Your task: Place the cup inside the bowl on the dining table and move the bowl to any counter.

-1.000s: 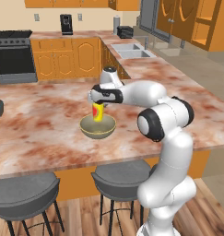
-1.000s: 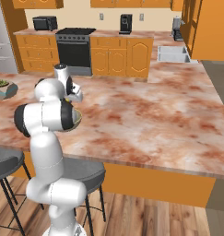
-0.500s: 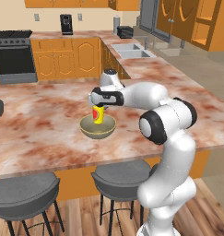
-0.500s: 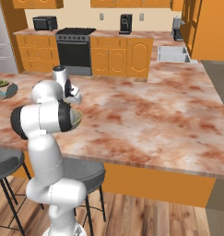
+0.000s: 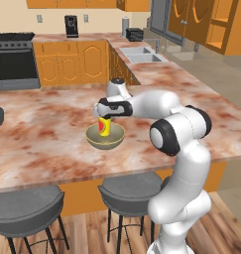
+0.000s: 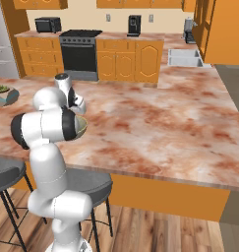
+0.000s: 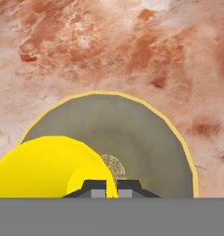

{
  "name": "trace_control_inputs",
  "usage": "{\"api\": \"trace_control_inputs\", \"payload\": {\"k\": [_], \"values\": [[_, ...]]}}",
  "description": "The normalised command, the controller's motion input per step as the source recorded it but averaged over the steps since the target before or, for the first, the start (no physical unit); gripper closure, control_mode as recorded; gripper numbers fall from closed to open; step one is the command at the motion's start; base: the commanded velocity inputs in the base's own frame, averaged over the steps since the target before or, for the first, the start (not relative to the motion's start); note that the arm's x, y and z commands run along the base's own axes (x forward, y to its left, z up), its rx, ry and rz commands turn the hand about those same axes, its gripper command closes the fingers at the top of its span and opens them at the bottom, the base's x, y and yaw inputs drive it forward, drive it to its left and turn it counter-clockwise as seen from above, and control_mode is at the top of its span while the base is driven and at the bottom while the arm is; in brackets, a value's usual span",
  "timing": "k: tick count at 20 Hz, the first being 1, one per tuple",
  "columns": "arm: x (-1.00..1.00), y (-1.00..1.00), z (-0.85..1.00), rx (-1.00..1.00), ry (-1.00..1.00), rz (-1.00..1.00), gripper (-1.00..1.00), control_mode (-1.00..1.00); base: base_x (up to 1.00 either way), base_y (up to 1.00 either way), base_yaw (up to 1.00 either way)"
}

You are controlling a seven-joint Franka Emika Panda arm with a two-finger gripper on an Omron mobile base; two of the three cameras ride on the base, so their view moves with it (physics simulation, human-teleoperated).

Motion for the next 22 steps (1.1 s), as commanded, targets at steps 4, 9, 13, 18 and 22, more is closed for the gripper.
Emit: {"api": "trace_control_inputs", "payload": {"k": [4, 9, 13, 18, 22], "values": [[0.00, 0.04, -0.15, 0.00, 0.00, 0.00, 1.00, -1.00, 0.00, 0.00, 0.00], [0.00, 0.03, -0.06, 0.00, 0.00, 0.00, 1.00, -1.00, 0.00, 0.00, 0.00], [0.00, 0.02, -0.04, 0.00, 0.00, 0.00, 1.00, -1.00, 0.00, 0.00, 0.00], [0.00, 0.00, -0.09, 0.00, 0.00, 0.00, 1.00, -1.00, 0.00, 0.00, 0.00], [0.00, 0.00, -0.13, 0.00, 0.00, 0.00, 1.00, -1.00, 0.00, 0.00, 0.00]]}}
